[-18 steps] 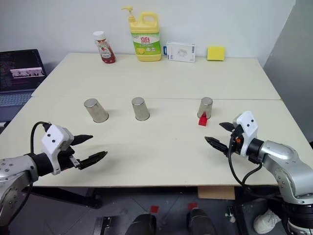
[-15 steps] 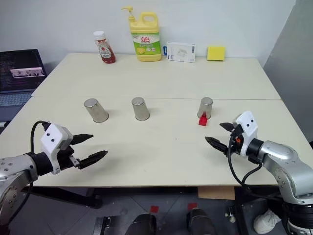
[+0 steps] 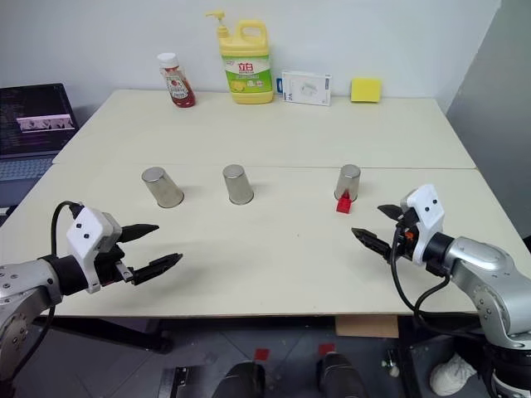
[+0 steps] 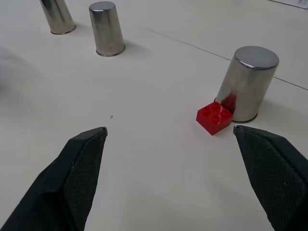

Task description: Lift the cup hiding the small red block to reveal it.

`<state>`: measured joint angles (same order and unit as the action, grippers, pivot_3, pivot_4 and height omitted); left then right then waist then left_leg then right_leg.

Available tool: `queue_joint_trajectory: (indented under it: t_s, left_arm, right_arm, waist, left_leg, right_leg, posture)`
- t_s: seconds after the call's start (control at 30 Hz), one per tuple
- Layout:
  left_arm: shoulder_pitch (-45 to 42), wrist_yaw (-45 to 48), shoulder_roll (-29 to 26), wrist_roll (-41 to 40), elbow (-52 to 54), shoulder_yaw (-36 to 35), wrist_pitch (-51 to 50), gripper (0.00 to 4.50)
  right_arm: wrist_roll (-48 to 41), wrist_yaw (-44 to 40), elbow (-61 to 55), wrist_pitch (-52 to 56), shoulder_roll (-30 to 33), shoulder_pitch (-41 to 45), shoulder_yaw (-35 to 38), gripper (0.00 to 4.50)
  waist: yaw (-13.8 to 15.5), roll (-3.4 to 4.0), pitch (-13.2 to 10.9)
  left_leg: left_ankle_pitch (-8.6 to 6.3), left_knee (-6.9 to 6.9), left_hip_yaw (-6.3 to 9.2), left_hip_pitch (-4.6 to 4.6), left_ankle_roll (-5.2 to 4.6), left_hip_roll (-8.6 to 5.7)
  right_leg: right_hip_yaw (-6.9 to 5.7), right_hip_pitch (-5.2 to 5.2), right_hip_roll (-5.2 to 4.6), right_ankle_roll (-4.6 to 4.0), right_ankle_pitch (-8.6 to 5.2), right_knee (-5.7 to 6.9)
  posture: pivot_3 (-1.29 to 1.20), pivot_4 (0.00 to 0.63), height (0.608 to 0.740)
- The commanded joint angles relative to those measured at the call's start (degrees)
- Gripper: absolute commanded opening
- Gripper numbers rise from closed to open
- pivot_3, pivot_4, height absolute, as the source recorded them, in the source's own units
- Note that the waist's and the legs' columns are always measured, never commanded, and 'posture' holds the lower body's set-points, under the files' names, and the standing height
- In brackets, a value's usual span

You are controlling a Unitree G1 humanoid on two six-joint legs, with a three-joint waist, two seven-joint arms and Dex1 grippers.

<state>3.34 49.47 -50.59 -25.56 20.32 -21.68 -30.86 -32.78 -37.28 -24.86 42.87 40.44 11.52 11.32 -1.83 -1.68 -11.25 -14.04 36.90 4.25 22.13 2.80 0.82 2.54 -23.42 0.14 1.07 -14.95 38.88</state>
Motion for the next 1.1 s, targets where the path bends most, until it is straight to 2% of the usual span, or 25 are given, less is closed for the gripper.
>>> queue_joint_trajectory:
  t_s: [0.03,0.37,1.1]
  left_arm:
    - [-1.22,-0.09,-1.09,0.41,1.03,-0.17,0.64,4.50]
    - [-2.86,0.28,-0.90,0.36,0.61,0.77,0.56,4.50]
    - [-2.40,0.44,-0.82,-1.68,2.33,0.32,-2.30,4.50]
  right_arm:
    - [-0.40,-0.30,-1.49,-1.29,0.63,-0.91,2.11,4.46]
    - [0.37,-1.75,-0.66,-4.23,1.39,-3.92,3.44,4.46]
    - [0.69,-2.96,1.21,-6.69,2.21,-4.44,3.49,4.46]
  waist:
    - [0.00,0.00,0.00]
    - [0.00,0.00,0.00]
    - [0.00,0.00,0.00]
  left_leg:
    - [0.00,0.00,0.00,0.00,0.00,0.00]
    - [0.00,0.00,0.00,0.01,0.00,0.00]
    - [0.00,0.00,0.00,0.00,0.00,0.00]
  right_leg:
    - [0.00,0.00,0.00,0.00,0.00,0.00]
    - [0.00,0.00,0.00,0.00,-0.01,0.00]
    - [0.00,0.00,0.00,-0.01,-0.01,-0.01]
  posture:
    - [0.00,0.150,0.740]
    - [0.00,0.150,0.740]
    - [0.00,0.150,0.740]
